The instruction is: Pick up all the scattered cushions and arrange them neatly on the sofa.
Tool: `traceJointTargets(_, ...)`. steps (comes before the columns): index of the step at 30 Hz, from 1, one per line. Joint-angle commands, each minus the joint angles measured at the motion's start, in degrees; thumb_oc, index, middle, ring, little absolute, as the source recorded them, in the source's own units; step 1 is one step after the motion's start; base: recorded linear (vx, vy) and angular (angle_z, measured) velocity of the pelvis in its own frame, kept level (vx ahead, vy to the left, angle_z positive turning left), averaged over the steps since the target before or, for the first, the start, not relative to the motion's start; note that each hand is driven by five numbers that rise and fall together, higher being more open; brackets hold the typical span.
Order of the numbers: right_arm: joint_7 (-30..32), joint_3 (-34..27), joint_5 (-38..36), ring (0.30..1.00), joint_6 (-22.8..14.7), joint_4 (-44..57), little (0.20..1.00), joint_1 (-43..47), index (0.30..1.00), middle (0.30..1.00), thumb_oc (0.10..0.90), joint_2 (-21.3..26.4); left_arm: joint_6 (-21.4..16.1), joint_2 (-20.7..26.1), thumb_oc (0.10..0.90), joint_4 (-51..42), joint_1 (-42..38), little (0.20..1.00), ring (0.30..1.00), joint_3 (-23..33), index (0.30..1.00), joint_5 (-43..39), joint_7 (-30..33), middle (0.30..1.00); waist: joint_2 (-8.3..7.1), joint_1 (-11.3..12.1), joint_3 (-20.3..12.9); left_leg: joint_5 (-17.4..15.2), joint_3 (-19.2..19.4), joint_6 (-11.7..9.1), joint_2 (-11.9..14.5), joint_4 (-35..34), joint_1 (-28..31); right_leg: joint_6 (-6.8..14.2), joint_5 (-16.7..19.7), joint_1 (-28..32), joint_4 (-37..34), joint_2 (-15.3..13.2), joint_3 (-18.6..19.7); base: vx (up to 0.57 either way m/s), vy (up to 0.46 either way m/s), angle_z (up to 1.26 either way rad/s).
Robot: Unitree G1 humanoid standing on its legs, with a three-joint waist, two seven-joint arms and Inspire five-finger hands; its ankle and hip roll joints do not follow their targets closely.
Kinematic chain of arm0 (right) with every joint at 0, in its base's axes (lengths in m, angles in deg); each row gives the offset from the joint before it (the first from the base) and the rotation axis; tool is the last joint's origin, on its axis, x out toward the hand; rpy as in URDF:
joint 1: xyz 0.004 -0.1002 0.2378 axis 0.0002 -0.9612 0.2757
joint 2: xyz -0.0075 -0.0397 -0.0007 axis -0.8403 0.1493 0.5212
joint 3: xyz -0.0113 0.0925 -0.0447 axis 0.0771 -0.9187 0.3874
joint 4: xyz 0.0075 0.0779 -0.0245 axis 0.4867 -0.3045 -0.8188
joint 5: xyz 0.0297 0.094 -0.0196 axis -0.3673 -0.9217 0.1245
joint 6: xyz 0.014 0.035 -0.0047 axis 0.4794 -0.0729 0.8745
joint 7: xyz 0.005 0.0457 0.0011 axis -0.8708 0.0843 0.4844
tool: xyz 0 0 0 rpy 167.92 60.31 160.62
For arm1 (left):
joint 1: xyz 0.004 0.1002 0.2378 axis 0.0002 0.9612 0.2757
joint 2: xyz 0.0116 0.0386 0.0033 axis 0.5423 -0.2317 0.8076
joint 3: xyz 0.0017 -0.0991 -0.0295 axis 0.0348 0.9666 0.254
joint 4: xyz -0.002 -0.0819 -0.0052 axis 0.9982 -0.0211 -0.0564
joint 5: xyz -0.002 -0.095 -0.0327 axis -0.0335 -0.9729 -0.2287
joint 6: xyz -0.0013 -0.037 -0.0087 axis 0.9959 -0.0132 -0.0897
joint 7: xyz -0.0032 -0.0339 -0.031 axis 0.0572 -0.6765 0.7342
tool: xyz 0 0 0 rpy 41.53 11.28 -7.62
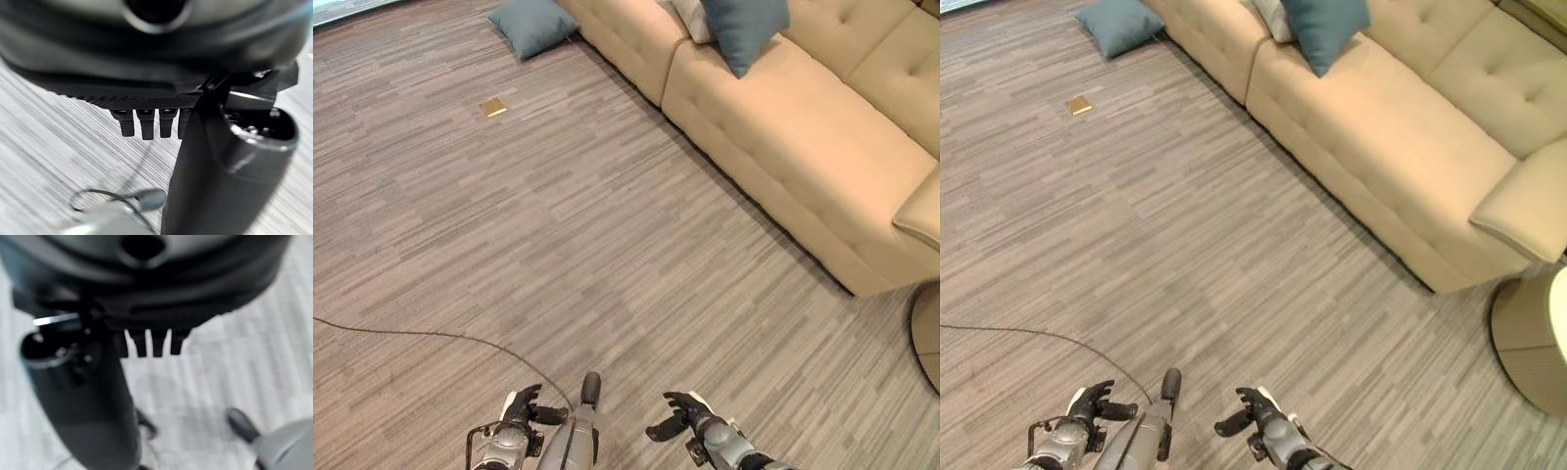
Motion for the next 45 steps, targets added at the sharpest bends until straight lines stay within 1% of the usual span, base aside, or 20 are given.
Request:
traceJointTargets(1,-4.6,-6.6,-3.2,0.900,-3.5,1.0,0.900,-4.7,0.900,0.900,0.800,12.1,-2.5,2.6,0.800,-1.7,7.0,0.900,0.900,-5.6,0.900,2.2,-1.4,0.900,0.47,-2.6,-2.0,-6.7,-0.8,0.3,-0.4,2.7,0.9,1.5,25.5,-1.5,3.4,-1.6,4.0,0.72,0.441,0.46)
traceJointTargets(2,-3.1,-7.5,-0.2,0.900,-3.7,2.5,0.900,-8.4,0.900,0.900,0.800,11.7,-2.2,4.5,0.800,-5.2,6.2,0.900,0.900,-5.2,0.900,1.8,0.1,0.900,2.35,-5.3,-0.4,-8.4,-2.8,1.0,0.3,1.5,6.1,0.2,21.5,-6.8,8.6,-1.2,3.0,0.67,0.365,0.48)
traceJointTargets(4,-2.1,-7.8,0.7,0.900,-4.0,4.0,0.900,-9.6,0.900,0.900,0.800,11.8,-2.3,5.8,0.800,-6.2,5.1,0.900,0.900,-4.5,0.900,0.6,-0.1,0.900,2.70,-6.3,0.3,-9.4,-3.7,1.0,0.3,0.8,8.5,-0.5,18.4,-9.2,7.5,-1.4,1.1,0.54,0.091,-0.07)
traceJointTargets(5,-2.2,-7.3,2.1,0.900,-4.2,4.2,0.900,-10.8,0.900,0.900,0.800,11.5,-2.5,7.3,0.800,-8.1,3.2,0.900,0.900,-2.2,0.900,-3.6,-0.8,0.900,3.33,-7.9,1.5,-11.5,-5.4,0.3,0.7,-0.8,13.3,-1.8,12.4,-13.2,1.4,-0.7,-2.6,0.56,-0.013,0.18)
traceJointTargets(6,-2.5,-7.1,3.2,0.900,-3.9,3.2,0.900,-11.0,0.900,0.900,0.800,11.1,-2.6,7.7,0.800,-8.5,2.3,0.900,0.900,-1.4,0.900,-5.1,-0.7,0.900,3.66,-9.0,2.0,-12.5,-6.6,0.0,0.7,-1.5,15.4,-2.0,11.6,-14.9,-2.6,0.3,-3.3,0.56,-0.012,0.63)
traceJointTargets(7,-2.5,-7.1,3.2,0.900,-3.9,3.2,0.900,-11.0,0.900,0.900,0.800,11.1,-2.6,7.7,0.800,-8.5,2.3,0.900,0.900,-1.4,0.900,-5.1,-0.7,0.900,3.68,-9.0,2.0,-12.5,-6.7,0.0,0.7,-1.5,15.4,-2.0,11.6,-14.8,-2.7,0.3,-3.4,0.42,-0.029,0.75)
traceJointTargets(10,-2.4,-6.1,8.8,0.900,-2.2,-1.5,0.900,-11.4,0.900,0.900,0.800,11.1,-3.5,6.7,0.800,-8.4,0.7,0.900,0.900,-2.7,0.900,-3.7,-0.5,0.900,4.43,-13.4,2.5,-16.8,-11.0,-2.2,0.8,-4.1,24.4,0.9,15.6,-20.4,-26.6,4.5,-0.8,0.91,-0.131,0.51)
traceJointTargets(14,-2.1,-6.8,11.8,0.900,-1.4,-4.0,0.900,-11.2,0.900,0.900,0.800,12.1,-3.2,5.6,0.800,-6.4,1.3,0.900,0.900,-5.2,0.900,1.8,-0.9,0.900,5.41,-15.4,1.8,-18.5,-12.6,-3.7,2.3,-2.8,28.1,1.8,17.5,-23.9,-30.6,5.1,-1.6,0.66,-0.157,0.48)
traceJointTargets(17,-1.8,-11.1,8.4,0.900,-1.5,-5.9,0.900,-12.2,0.900,0.900,0.800,12.9,-1.7,3.1,0.800,-2.2,5.2,0.900,0.900,-4.6,0.900,3.7,-2.2,0.900,6.60,-16.3,-0.5,-14.6,-12.6,-6.6,4.1,6.8,28.9,-2.2,17.1,-20.2,-26.4,6.9,-0.6,0.78,-0.249,0.55)
traceJointTargets(19,-1.6,-12.6,5.2,0.900,-2.3,-5.8,0.900,-11.3,0.900,0.900,0.800,13.1,-1.1,2.2,0.800,-0.9,6.5,0.900,0.900,-4.0,0.900,3.5,-2.9,0.900,6.96,-16.4,0.1,-1.1,-8.3,-11.0,6.1,23.5,20.9,-5.3,14.2,-16.5,-25.1,8.6,1.0,0.53,-0.272,0.20)
traceJointTargets(21,-0.6,-12.4,3.7,0.900,-2.6,-5.0,0.900,-9.8,0.900,0.900,0.800,13.7,-0.2,2.4,0.800,-0.8,7.2,0.900,0.900,-3.7,0.900,3.0,-3.1,0.900,4.54,-14.4,1.6,4.2,-4.9,-10.5,6.7,42.4,12.1,-8.5,11.2,-11.7,-25.2,9.7,1.5,0.54,-0.393,-0.08)
traceJointTargets(24,0.4,-12.6,2.6,0.900,-2.6,-3.8,0.900,-9.0,0.900,0.900,0.800,14.7,-0.2,2.3,0.800,-1.7,7.5,0.900,0.900,-3.7,0.900,2.2,-2.5,0.900,2.01,-11.4,2.8,-2.6,-1.6,-8.2,3.1,60.5,1.8,-9.6,9.0,-5.9,-25.2,9.9,4.5,0.54,-0.246,-0.30)
traceJointTargets(26,1.0,-12.6,2.2,0.900,-2.8,-3.1,0.900,-9.2,0.900,0.900,0.800,14.8,-1.0,2.1,0.800,-2.8,8.0,0.900,0.900,-4.1,0.900,1.4,-2.0,0.900,1.54,-10.1,1.9,-5.1,0.2,-7.4,1.5,56.0,-2.1,-9.3,7.9,-2.5,-25.5,10.4,6.1,0.62,-0.076,-0.53)
traceJointTargets(28,1.6,-12.3,2.3,0.900,-3.2,-2.3,0.900,-9.5,0.900,0.900,0.800,15.0,-1.5,2.3,0.800,-3.6,8.4,0.900,0.900,-4.3,0.900,0.8,-1.2,0.900,1.33,-9.3,1.4,-5.8,1.4,-7.0,4.6,48.6,-5.1,-9.4,5.0,0.8,-26.4,10.8,7.0,0.58,0.004,-0.68)
traceJointTargets(31,2.1,-10.3,4.1,0.900,-3.7,-1.3,0.900,-9.3,0.900,0.900,0.800,14.9,-1.9,2.3,0.800,-4.5,8.8,0.900,0.900,-4.3,0.900,-0.3,-0.6,0.900,1.89,-6.4,1.2,-6.0,-1.3,-5.2,3.4,22.7,-6.4,-8.2,1.7,5.4,-26.3,12.6,10.0,0.61,0.132,-0.63)
traceJointTargets(33,2.3,-9.6,5.1,0.900,-4.0,-0.6,0.900,-8.9,0.900,0.900,0.800,15.1,-2.0,2.3,0.800,-4.5,8.0,0.900,0.900,-3.6,0.900,-2.0,-0.8,0.900,2.50,-5.3,0.8,-1.6,-5.2,-6.0,5.1,5.3,-5.6,-7.5,-0.3,8.3,-25.9,13.4,11.1,0.51,0.132,-0.86)
traceJointTargets(39,2.6,-10.4,5.5,0.900,-3.5,-2.7,0.900,-9.9,0.900,0.900,0.800,13.9,-1.3,1.8,0.800,-1.7,7.7,0.900,0.900,-2.9,0.900,-2.1,-0.9,0.900,2.19,-4.0,-1.7,2.7,-8.7,-7.0,6.5,-4.7,-6.8,-5.3,-0.7,12.7,-22.6,11.7,16.3,0.55,0.226,-0.74)
traceJointTargets(40,2.5,-11.1,5.4,0.900,-3.5,-3.1,0.900,-10.4,0.900,0.900,0.800,13.4,-1.1,1.7,0.800,-1.4,7.7,0.900,0.900,-2.8,0.900,-1.7,-0.9,0.900,2.10,-4.4,-2.6,4.4,-8.8,-6.8,6.0,-3.8,-6.2,-4.3,1.2,11.9,-20.6,11.0,16.7,0.93,0.581,-1.05)
traceJointTargets(43,1.6,-14.1,2.4,0.900,-2.7,-3.9,0.900,-12.8,0.900,0.900,0.800,12.5,-0.7,1.8,0.800,-1.5,7.2,0.900,0.900,-4.5,0.900,0.9,-0.6,0.900,1.65,-5.4,-3.1,0.1,-5.6,-3.1,3.3,1.0,-1.3,2.0,20.6,3.6,0.9,4.6,15.0,0.60,0.434,-0.54)
traceJointTargets(45,1.9,-14.2,2.4,0.900,-2.7,-3.1,0.900,-13.6,0.900,0.900,0.800,12.6,-0.5,2.3,0.800,-2.9,6.8,0.900,0.900,-6.1,0.900,2.2,-0.6,0.900,3.42,-6.5,-2.0,-3.1,-5.2,-0.7,2.2,1.9,3.0,0.4,25.8,-0.8,10.6,1.2,11.3,0.41,0.357,-0.32)
